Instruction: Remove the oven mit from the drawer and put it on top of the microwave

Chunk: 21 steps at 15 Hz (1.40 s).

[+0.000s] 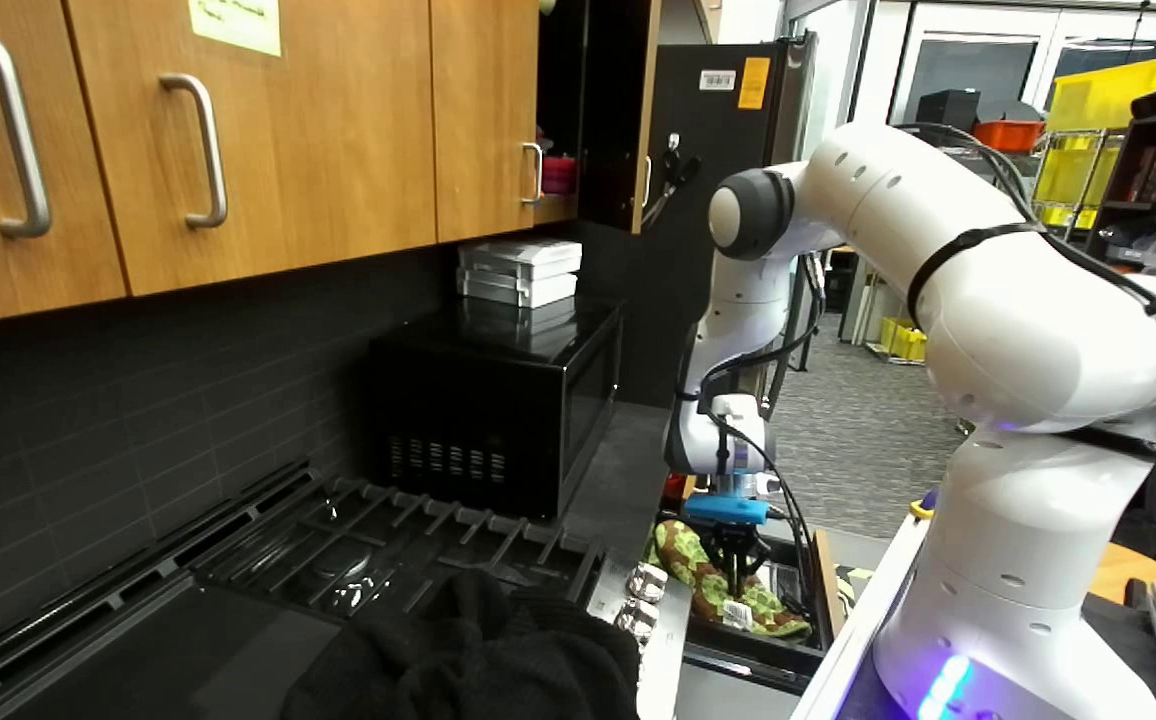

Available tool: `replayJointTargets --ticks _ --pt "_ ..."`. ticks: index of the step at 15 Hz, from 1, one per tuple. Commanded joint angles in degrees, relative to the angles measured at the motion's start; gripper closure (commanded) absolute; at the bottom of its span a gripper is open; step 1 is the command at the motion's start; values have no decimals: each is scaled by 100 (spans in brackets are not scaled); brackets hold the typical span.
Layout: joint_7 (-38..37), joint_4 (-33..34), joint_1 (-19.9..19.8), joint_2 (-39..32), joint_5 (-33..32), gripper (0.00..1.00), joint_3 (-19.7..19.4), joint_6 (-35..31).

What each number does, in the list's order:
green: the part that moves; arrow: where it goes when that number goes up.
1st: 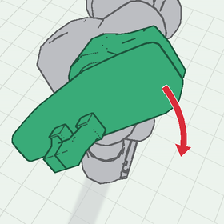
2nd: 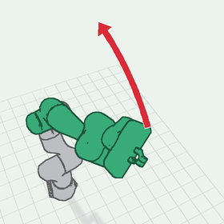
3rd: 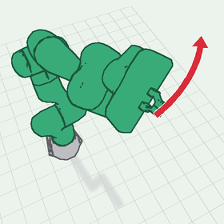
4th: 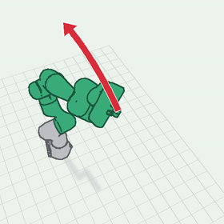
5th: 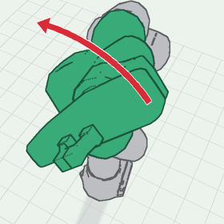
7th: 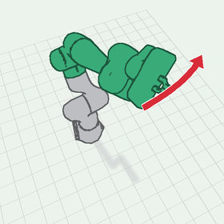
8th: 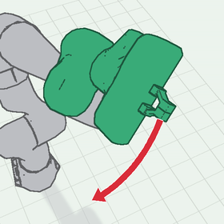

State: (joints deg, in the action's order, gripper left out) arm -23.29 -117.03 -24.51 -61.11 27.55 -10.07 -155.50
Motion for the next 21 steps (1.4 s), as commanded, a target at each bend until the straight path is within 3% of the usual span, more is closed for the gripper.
replayJointTargets --ticks 1,5,6,7,8,9,10,19,21 --pt "316 5 -226 -278 151 100 214 -181" --pt "277 -119 -96 -199 85 100 105 -249" --pt "236 -160 -14 -173 48 74 42 -256" --pt "198 4 -93 -9 72 98 42 -28" --pt "196 -7 -76 -9 68 95 35 -50" --pt "193 -27 -59 -6 64 88 21 -65" --pt "191 -50 -47 2 60 58 3 -68" --pt "36 -312 373 560 -69 2 -461 102" --pt "26 -285 394 636 -69 0 -520 118"
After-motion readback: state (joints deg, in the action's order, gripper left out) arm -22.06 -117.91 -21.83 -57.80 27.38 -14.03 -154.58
